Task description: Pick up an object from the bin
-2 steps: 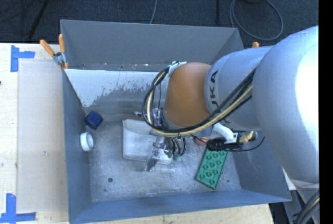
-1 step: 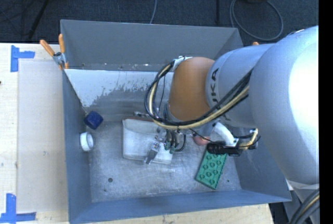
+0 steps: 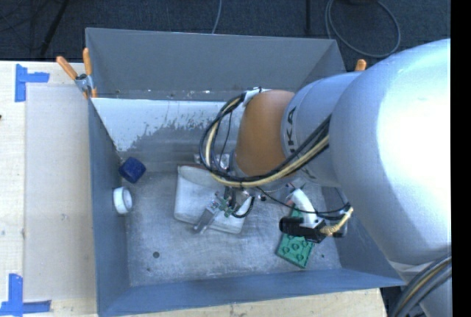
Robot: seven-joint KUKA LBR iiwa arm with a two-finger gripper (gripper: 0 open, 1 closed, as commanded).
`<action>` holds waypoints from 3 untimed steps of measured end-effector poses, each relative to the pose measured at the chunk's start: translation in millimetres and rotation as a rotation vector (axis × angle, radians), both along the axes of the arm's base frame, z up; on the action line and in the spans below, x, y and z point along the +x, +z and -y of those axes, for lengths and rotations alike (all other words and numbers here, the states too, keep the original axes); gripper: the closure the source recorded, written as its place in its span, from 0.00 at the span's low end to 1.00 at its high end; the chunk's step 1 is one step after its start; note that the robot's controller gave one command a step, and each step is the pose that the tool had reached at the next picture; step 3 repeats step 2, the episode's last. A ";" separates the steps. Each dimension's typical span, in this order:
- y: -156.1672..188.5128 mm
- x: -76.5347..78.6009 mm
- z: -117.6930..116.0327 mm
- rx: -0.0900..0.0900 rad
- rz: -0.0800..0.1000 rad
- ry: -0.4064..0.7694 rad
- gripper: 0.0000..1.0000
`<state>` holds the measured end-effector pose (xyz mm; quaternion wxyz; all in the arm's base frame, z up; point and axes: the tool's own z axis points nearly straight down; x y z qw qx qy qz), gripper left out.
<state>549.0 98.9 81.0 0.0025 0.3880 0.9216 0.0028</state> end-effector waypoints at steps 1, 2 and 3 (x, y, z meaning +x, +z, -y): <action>-0.2 2.6 -3.4 0.003 -0.003 -0.100 0.00; 0.0 2.2 -5.0 0.005 -0.006 -0.097 1.00; 0.0 2.2 -5.0 0.005 -0.006 -0.097 1.00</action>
Offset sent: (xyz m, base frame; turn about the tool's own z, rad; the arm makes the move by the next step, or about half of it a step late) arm -0.0020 0.0023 -0.0110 0.1065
